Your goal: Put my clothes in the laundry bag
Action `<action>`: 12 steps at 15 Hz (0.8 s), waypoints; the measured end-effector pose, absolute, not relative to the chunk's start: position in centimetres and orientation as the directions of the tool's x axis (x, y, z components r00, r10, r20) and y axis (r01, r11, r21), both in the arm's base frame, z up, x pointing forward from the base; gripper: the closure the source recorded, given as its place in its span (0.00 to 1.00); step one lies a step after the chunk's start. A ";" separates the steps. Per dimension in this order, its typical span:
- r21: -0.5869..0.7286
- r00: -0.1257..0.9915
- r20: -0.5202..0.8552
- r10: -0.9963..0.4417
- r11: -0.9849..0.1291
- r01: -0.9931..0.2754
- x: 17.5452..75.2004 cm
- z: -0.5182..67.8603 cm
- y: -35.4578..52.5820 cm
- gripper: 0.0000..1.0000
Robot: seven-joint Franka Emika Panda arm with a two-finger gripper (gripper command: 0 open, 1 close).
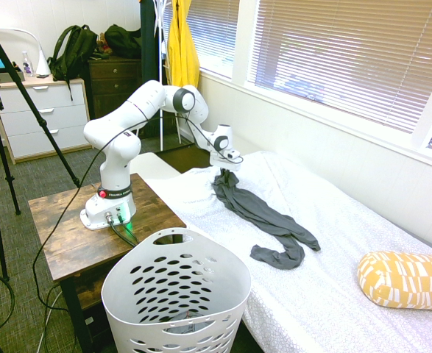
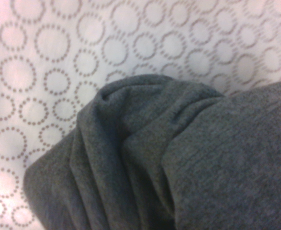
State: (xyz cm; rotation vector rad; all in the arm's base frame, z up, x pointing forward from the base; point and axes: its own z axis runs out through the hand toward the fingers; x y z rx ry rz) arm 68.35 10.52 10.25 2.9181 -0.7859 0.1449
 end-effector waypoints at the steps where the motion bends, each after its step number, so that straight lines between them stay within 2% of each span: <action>1: 0.078 0.862 0.126 -0.492 -0.861 -0.503 68.7 13.4 9.9 1.00; 6: 0.093 0.849 0.080 -0.522 -0.844 -0.528 67.8 28.2 7.2 1.00; 10: 0.192 0.847 0.004 -0.532 -0.831 -0.522 65.1 38.8 0.7 1.00; 12: 0.219 0.835 0.009 -0.550 -0.814 -0.538 63.5 44.9 -2.0 1.00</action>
